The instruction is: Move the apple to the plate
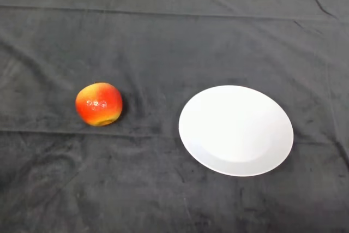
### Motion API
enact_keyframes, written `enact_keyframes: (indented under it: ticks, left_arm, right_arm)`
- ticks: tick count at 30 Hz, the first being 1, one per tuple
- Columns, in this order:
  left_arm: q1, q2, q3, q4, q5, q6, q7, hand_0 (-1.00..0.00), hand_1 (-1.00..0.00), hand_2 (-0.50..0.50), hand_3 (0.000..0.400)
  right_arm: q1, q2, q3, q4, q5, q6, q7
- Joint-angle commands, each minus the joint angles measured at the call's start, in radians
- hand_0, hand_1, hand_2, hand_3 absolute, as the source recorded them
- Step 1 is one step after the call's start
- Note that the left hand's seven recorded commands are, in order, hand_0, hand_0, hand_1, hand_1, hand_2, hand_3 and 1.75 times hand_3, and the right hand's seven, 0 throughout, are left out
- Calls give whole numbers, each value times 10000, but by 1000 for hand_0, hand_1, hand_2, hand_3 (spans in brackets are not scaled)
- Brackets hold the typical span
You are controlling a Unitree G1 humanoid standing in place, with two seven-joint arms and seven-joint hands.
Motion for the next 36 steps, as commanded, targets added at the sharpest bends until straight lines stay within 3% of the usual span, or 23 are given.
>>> enact_keyframes:
  ticks: [1, 15, 21, 36]
  left_arm:
    - [-458, 88, -232, -23, 217, -243, 148, 0, 0, 0, 0]
    - [100, -757, -1302, -2812, 1324, -35, 890, 0, 0, 0, 0]
    - [396, -1099, -1759, -4055, 1792, 384, 1136, 0, 0, 0, 0]
    - [-20, -1975, -3145, -5552, 3080, 1829, 1627, 0, 0, 0, 0]
  right_arm:
    - [18, -415, -129, 66, -14, -45, 87]
    - [28, -400, -120, 31, -21, -39, 71]
    - [38, -386, -110, -2, -28, -34, 54]
    - [65, -349, -81, -95, -47, -17, 1]
